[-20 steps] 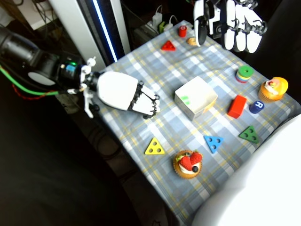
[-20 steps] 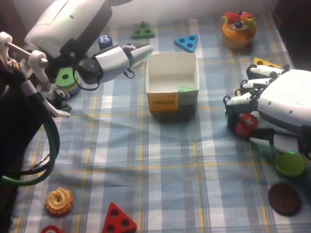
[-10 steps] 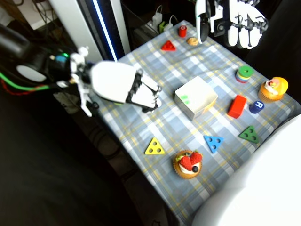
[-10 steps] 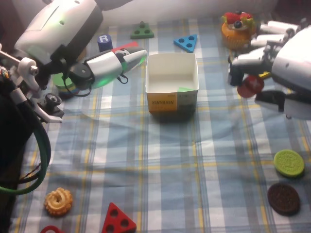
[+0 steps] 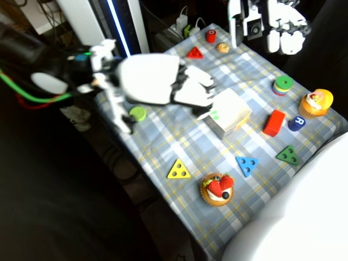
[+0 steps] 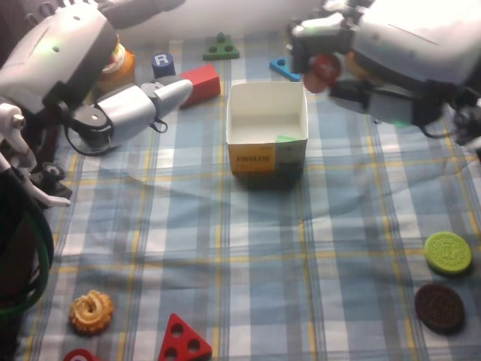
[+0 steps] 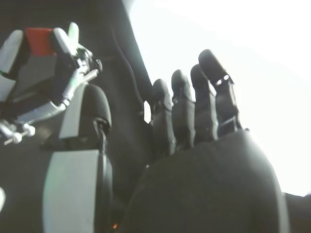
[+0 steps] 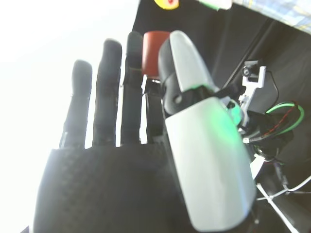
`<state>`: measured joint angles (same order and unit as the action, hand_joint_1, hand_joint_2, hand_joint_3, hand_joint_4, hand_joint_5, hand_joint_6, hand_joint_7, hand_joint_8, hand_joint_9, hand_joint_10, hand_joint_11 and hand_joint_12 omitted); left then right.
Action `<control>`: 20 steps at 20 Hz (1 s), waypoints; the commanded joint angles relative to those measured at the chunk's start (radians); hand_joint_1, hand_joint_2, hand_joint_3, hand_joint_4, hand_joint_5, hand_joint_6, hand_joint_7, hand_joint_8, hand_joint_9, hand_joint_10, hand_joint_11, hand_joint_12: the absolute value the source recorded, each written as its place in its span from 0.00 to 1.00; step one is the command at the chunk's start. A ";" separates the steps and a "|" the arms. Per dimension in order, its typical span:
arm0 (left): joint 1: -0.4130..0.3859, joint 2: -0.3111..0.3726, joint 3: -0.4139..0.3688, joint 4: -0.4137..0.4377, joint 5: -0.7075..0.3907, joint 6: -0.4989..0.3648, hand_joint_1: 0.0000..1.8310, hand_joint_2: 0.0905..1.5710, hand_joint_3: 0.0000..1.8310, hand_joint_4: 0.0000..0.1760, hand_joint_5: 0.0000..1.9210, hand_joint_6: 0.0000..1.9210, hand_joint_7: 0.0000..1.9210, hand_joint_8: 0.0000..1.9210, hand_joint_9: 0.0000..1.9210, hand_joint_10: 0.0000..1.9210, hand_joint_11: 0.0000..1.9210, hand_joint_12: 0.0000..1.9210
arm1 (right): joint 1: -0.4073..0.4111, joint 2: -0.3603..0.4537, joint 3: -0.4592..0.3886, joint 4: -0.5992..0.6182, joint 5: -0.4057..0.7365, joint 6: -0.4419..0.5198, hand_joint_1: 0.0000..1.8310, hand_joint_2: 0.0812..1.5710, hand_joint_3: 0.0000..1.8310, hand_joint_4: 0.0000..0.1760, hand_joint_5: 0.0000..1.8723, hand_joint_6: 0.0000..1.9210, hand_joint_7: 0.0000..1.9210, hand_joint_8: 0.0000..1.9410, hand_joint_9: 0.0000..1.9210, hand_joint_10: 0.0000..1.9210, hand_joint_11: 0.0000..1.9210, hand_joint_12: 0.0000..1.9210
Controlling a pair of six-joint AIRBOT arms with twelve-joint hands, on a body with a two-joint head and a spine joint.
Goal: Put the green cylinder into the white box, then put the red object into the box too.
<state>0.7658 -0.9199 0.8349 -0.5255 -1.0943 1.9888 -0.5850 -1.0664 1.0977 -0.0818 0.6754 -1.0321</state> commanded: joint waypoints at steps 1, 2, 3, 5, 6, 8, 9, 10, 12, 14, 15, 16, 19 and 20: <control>-0.002 0.004 -0.003 0.040 -0.128 -0.003 0.51 0.76 0.00 0.19 0.22 0.00 0.16 0.00 0.03 0.12 0.00 0.19 | 0.020 -0.009 0.009 0.001 0.097 0.000 0.64 0.78 0.00 0.00 0.37 0.70 0.43 0.71 0.29 0.75 0.11 0.99; 0.008 0.005 -0.005 0.029 -0.139 -0.003 0.49 0.76 0.00 0.28 0.22 0.00 0.16 0.00 0.03 0.09 0.00 0.13 | 0.035 -0.031 0.028 -0.003 0.084 0.000 0.63 0.78 0.00 0.00 0.37 0.72 0.42 0.71 0.26 0.72 0.06 0.99; 0.019 0.008 -0.007 0.018 -0.149 -0.003 0.48 0.77 0.00 0.25 0.23 0.00 0.16 0.00 0.04 0.06 0.00 0.19 | 0.050 -0.056 0.046 -0.011 0.071 0.000 0.63 0.77 0.00 0.00 0.39 0.69 0.43 0.68 0.27 0.68 0.05 0.98; 0.028 0.013 -0.009 0.007 -0.156 -0.003 0.45 0.77 0.00 0.19 0.23 0.00 0.16 0.00 0.07 0.05 0.00 0.41 | 0.063 -0.094 0.076 -0.012 0.040 0.000 0.62 0.80 0.00 0.00 0.39 0.75 0.35 0.72 0.20 0.65 0.01 0.98; 0.028 0.013 -0.009 0.006 -0.156 -0.003 0.44 0.77 0.00 0.23 0.23 0.00 0.16 0.00 0.08 0.05 0.00 0.48 | 0.064 -0.099 0.081 -0.012 0.033 0.000 0.62 0.80 0.00 0.02 0.39 0.74 0.34 0.73 0.19 0.66 0.00 0.98; 0.031 0.013 -0.009 0.003 -0.160 -0.003 0.43 0.78 0.00 0.24 0.22 0.00 0.15 0.00 0.08 0.04 0.00 0.50 | 0.065 -0.121 0.103 -0.010 -0.003 0.000 0.63 0.78 0.00 0.00 0.36 0.71 0.41 0.70 0.18 0.57 0.00 0.88; 0.032 0.013 -0.009 0.001 -0.164 -0.003 0.43 0.77 0.00 0.20 0.23 0.00 0.16 0.00 0.09 0.04 0.00 0.53 | 0.065 -0.125 0.108 -0.007 -0.014 0.000 0.59 0.74 0.00 0.00 0.27 0.42 0.33 0.48 0.16 0.49 0.00 0.78; 0.032 0.013 -0.010 0.001 -0.165 -0.003 0.42 0.78 0.00 0.23 0.22 0.00 0.15 0.00 0.08 0.03 0.00 0.53 | 0.065 -0.125 0.109 -0.006 -0.017 0.000 0.57 0.72 0.00 0.00 0.24 0.25 0.28 0.32 0.14 0.40 0.00 0.69; 0.033 0.014 -0.011 0.000 -0.166 -0.003 0.44 0.77 0.00 0.23 0.23 0.00 0.15 0.00 0.09 0.03 0.00 0.55 | 0.065 -0.123 0.109 -0.003 -0.021 0.000 0.52 0.70 0.00 0.00 0.14 0.05 0.17 0.06 0.09 0.26 0.00 0.30; 0.034 0.014 -0.011 0.000 -0.166 -0.003 0.46 0.77 0.00 0.25 0.22 0.00 0.15 0.00 0.08 0.03 0.00 0.53 | 0.069 -0.112 0.103 -0.001 -0.020 0.000 0.53 0.72 0.00 0.00 0.10 0.01 0.15 0.01 0.11 0.13 0.00 0.03; 0.034 0.014 -0.012 0.000 -0.166 -0.003 0.45 0.77 0.00 0.32 0.20 0.00 0.15 0.00 0.09 0.03 0.00 0.55 | 0.071 -0.104 0.098 0.000 -0.020 0.000 0.54 0.72 0.00 0.01 0.10 0.00 0.12 0.02 0.14 0.04 0.00 0.19; 0.034 0.014 -0.013 0.000 -0.166 -0.003 0.45 0.77 0.00 0.33 0.19 0.00 0.15 0.00 0.09 0.03 0.00 0.57 | 0.072 -0.088 0.088 0.000 -0.010 0.000 0.55 0.71 0.00 0.06 0.11 0.00 0.13 0.01 0.16 0.04 0.00 0.42; 0.036 0.017 -0.020 0.001 -0.174 -0.003 0.42 0.78 0.00 0.42 0.16 0.00 0.13 0.00 0.08 0.02 0.00 0.47 | 0.072 -0.023 0.035 0.001 0.051 0.000 0.49 0.71 0.00 0.23 0.09 0.00 0.13 0.00 0.16 0.07 0.00 0.71; 0.038 0.018 -0.023 0.003 -0.178 -0.003 0.43 0.78 0.00 0.32 0.16 0.00 0.14 0.00 0.09 0.02 0.00 0.43 | 0.072 0.002 0.012 0.002 0.074 0.000 0.46 0.73 0.00 0.20 0.07 0.00 0.08 0.00 0.08 0.07 0.00 0.70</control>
<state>0.8093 -0.9070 0.8131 -0.5667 -1.1568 1.9892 -0.5335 -1.0538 1.1072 -0.0814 0.6037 -1.0317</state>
